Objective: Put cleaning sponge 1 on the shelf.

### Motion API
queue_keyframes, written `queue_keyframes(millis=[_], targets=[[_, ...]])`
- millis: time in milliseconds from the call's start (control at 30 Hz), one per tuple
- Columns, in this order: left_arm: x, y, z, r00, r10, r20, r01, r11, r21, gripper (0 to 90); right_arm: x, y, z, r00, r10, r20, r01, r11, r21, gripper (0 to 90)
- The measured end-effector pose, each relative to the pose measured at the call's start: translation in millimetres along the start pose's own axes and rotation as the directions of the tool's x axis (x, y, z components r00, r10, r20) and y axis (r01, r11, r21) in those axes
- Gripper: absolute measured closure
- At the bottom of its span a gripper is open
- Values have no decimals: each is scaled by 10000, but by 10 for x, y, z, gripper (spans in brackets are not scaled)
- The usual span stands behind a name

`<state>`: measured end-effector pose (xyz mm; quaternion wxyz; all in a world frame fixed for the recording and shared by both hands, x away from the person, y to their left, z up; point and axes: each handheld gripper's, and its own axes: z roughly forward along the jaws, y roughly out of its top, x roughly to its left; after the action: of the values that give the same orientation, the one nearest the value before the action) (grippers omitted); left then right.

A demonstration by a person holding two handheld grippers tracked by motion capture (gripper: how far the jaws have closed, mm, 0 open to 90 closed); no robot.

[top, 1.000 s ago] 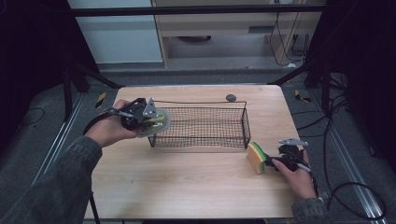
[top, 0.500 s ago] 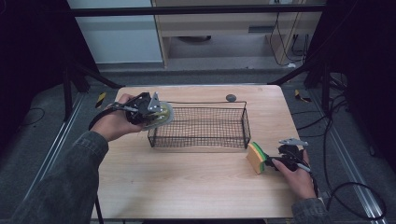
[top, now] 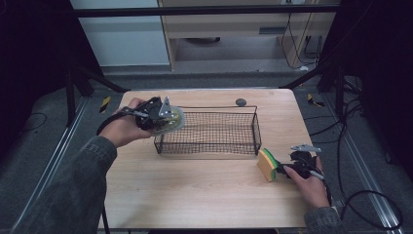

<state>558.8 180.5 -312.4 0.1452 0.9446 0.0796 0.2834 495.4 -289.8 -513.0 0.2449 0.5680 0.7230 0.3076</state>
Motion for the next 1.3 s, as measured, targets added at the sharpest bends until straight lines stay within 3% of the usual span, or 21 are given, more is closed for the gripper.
queue_keyframes(millis=[333, 667, 867, 1300], targets=[[-16, 65, 85, 9996, 190, 185, -190, 9998, 23, 709, -2, 4, 4, 10000, -18, 1, 18, 10000, -1, 10], [-44, 174, 145, 9985, 544, -1, -544, 9985, -6, 709, -2, 4, 4, 10000, -18, 5, 18, 10000, -1, 10], [-67, 272, 206, 9957, 921, -67, -920, 9957, 108, 709, -2, 4, 5, 10000, -16, 10, 16, 10000, -2, 10], [-116, 405, 262, 9908, 1344, -129, -1343, 9909, 73, 709, -2, 5, 5, 10000, -21, 4, 21, 10000, 3, 10]])
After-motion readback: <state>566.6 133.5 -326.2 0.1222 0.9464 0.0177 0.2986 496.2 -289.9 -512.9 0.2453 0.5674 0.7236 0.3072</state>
